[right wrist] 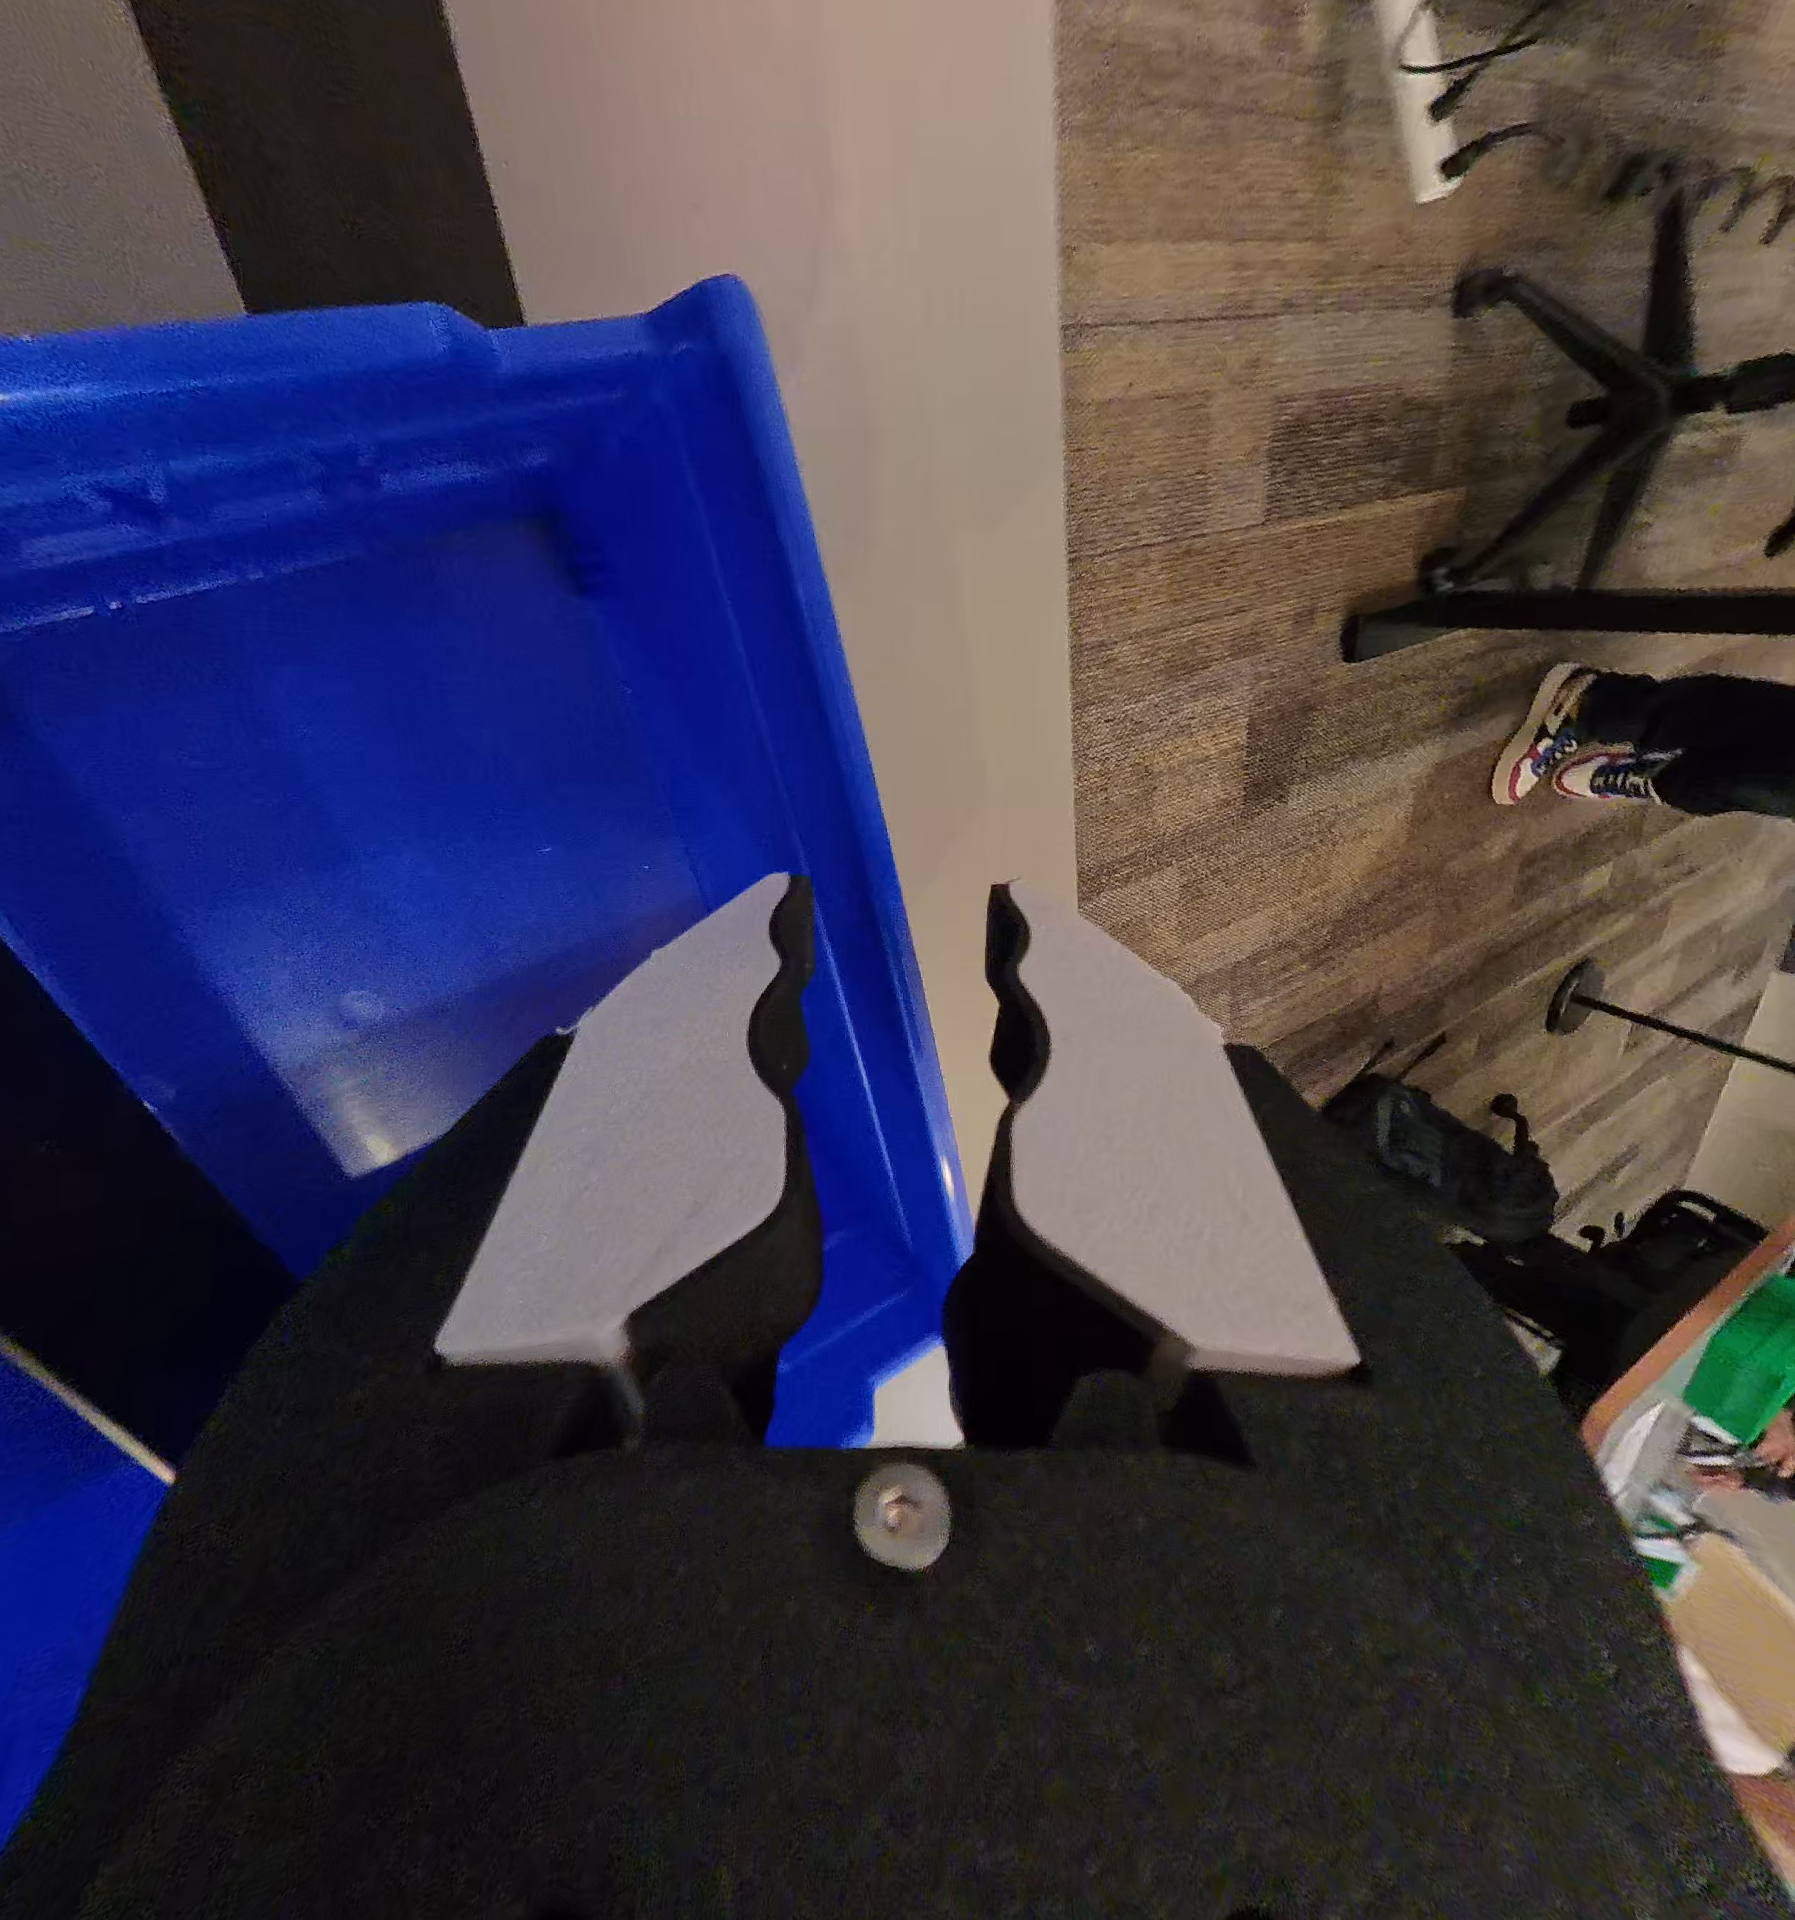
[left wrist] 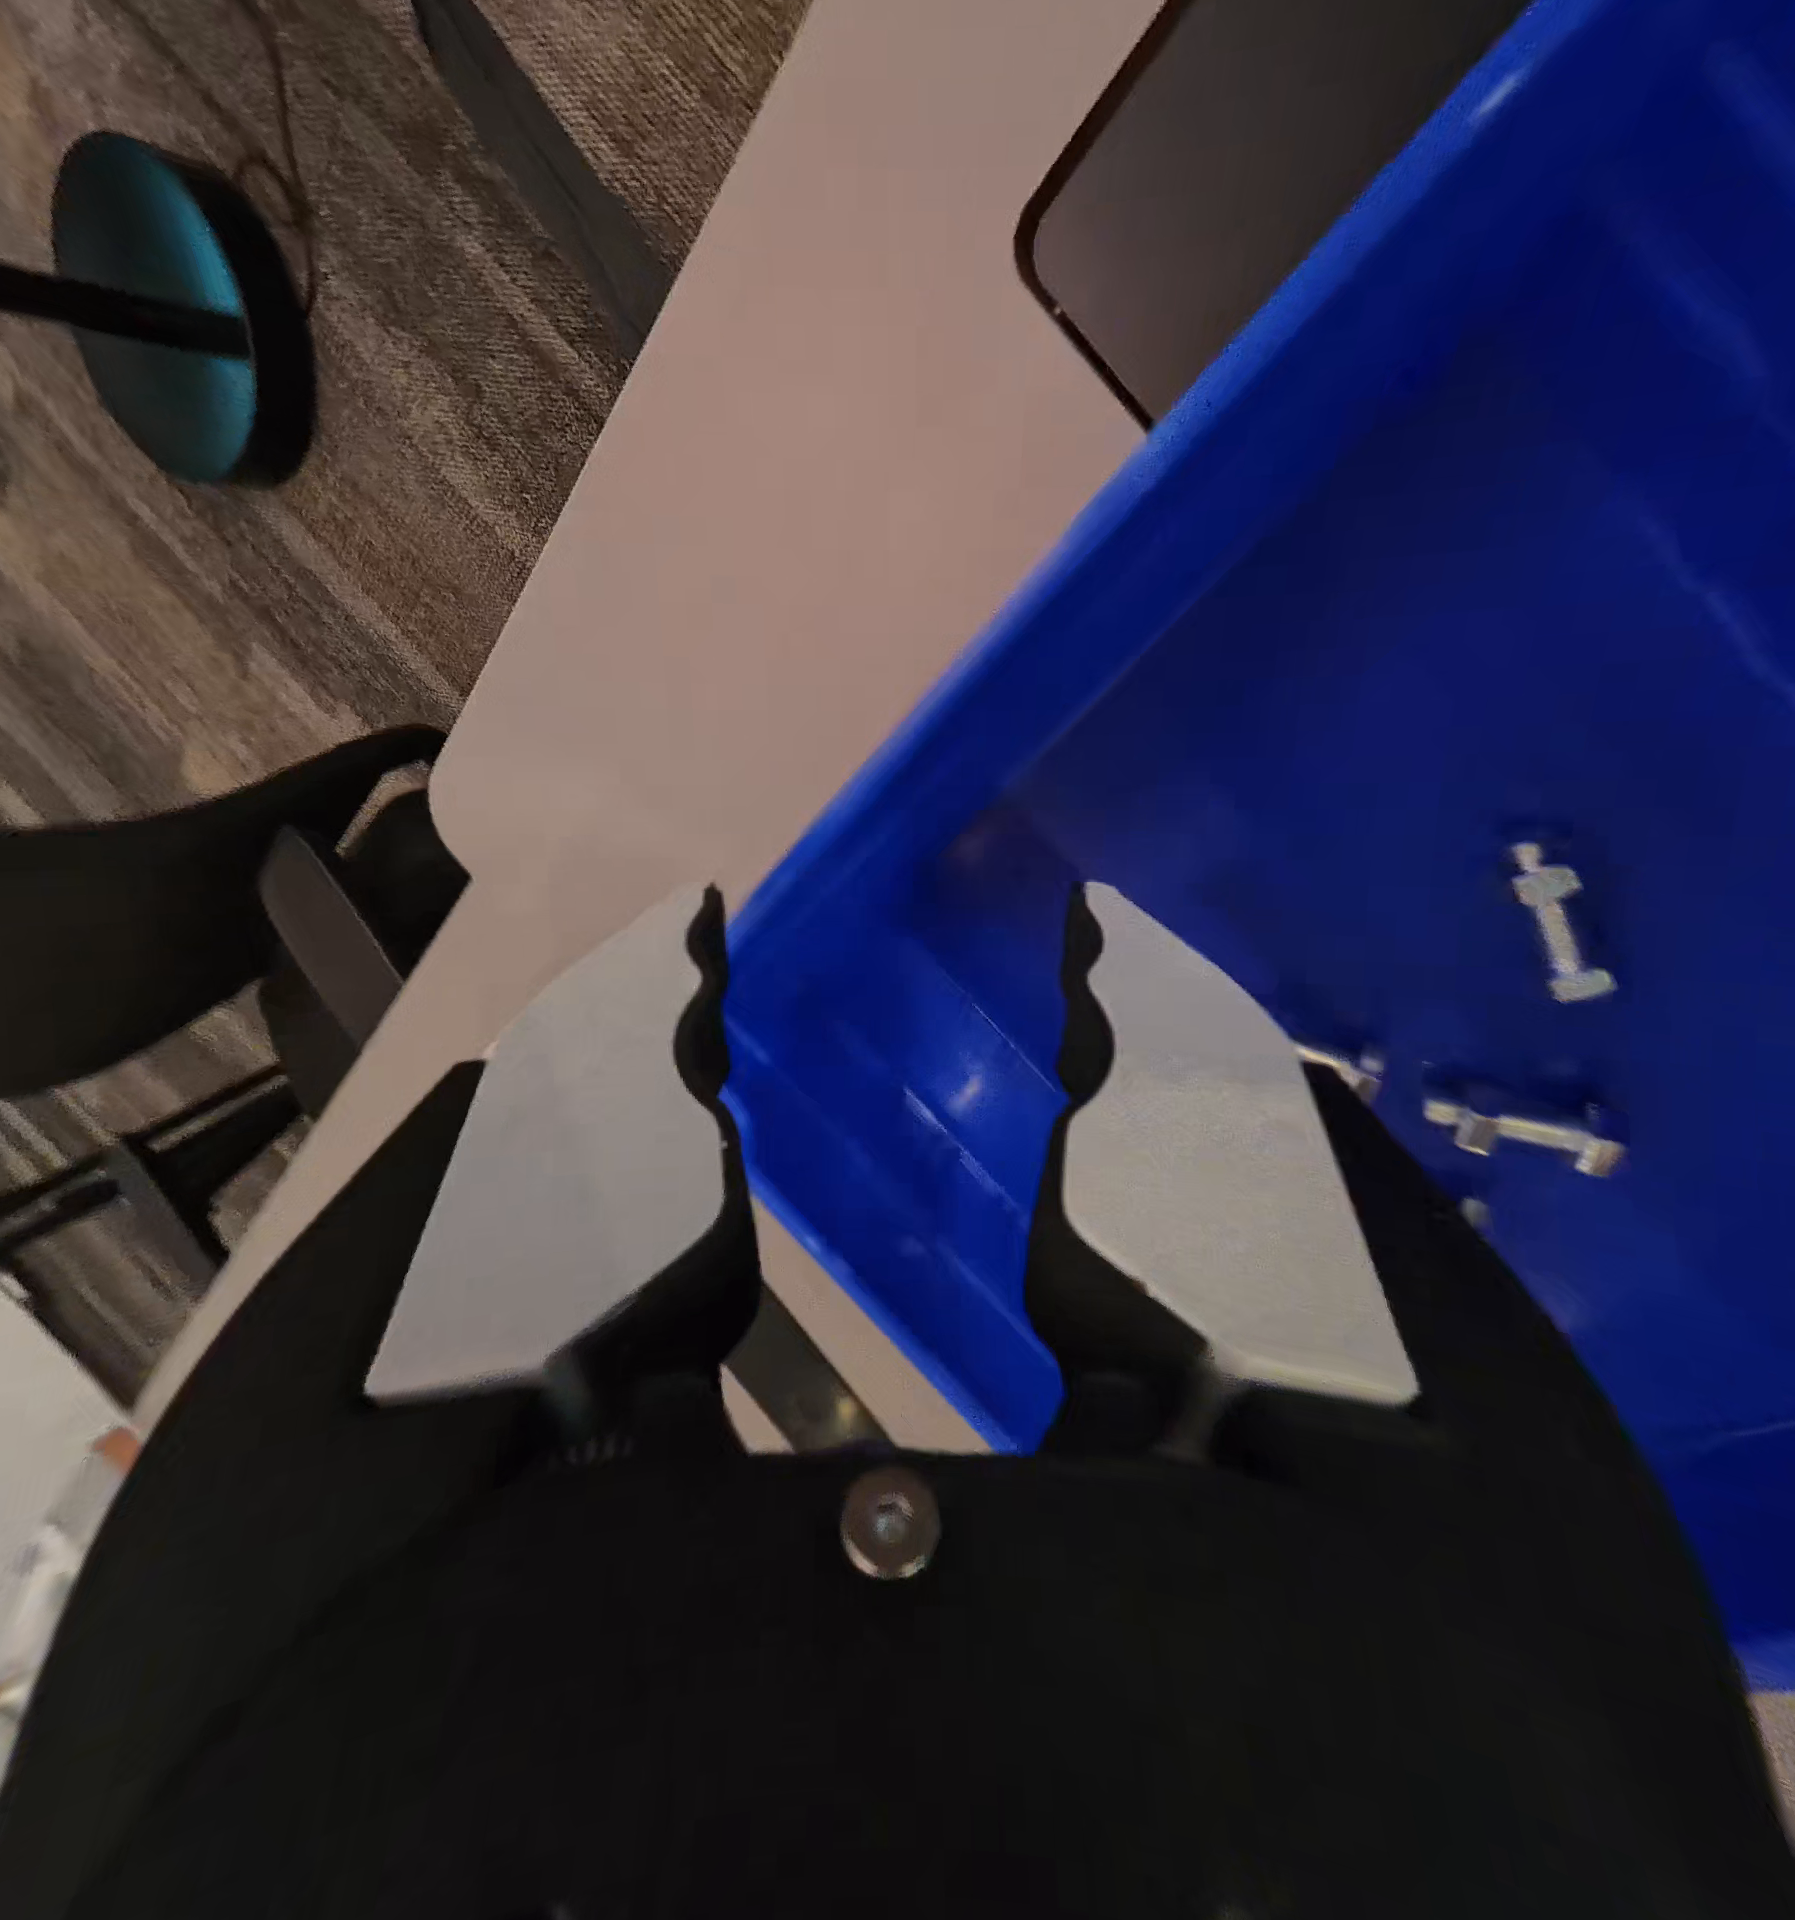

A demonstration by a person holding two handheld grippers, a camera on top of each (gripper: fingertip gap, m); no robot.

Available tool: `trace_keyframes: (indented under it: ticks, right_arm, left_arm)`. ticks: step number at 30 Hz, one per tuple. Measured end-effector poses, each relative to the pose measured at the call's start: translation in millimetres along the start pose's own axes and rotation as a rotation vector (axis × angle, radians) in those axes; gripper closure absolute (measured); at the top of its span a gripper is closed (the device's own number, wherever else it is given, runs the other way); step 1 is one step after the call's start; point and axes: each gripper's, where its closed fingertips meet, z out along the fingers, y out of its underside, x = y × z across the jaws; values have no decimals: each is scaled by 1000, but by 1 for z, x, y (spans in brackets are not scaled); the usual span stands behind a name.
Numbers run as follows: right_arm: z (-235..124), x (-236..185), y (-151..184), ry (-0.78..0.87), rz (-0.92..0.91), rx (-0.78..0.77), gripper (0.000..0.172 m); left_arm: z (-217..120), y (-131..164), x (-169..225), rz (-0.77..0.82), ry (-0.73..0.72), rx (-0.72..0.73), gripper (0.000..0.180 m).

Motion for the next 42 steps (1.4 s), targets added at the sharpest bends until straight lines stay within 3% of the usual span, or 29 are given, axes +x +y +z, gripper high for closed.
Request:
trace_keyframes:
  ticks: [2, 5, 8, 13, 16, 22, 28, 33, 42]
  right_arm:
    - [-11, 0, 2, 35, 41, 30, 141]
    - [-31, -9, 2, 79, 99, 75, 144]
    - [-52, -25, -2, 116, 154, 123, 147]
    - [-82, -61, -6, 157, 203, 156, 151]
    - [-100, -77, -6, 183, 228, 182, 153]
    - [-129, -104, -5, 231, 245, 222, 157]
    - [-136, -117, 2, 248, 255, 234, 160]
    - [-133, -120, 6, 251, 277, 245, 161]
    - [-140, -140, -3, 220, 293, 289, 159]
  left_arm:
    - [-19, 14, 3, -95, -13, 38, 116]
    - [-48, 30, 34, -248, 67, 124, 126]
    - [-56, 60, 73, -362, 113, 68, 130]
    - [-27, 98, 135, -515, 236, -36, 135]
    - [-15, 100, 146, -617, 280, -18, 144]
    - [10, 101, 152, -748, 350, -13, 145]
    - [22, 110, 144, -769, 305, -60, 161]
    - [24, 111, 139, -709, 250, -69, 162]
    - [0, 96, 134, -607, 159, 142, 173]
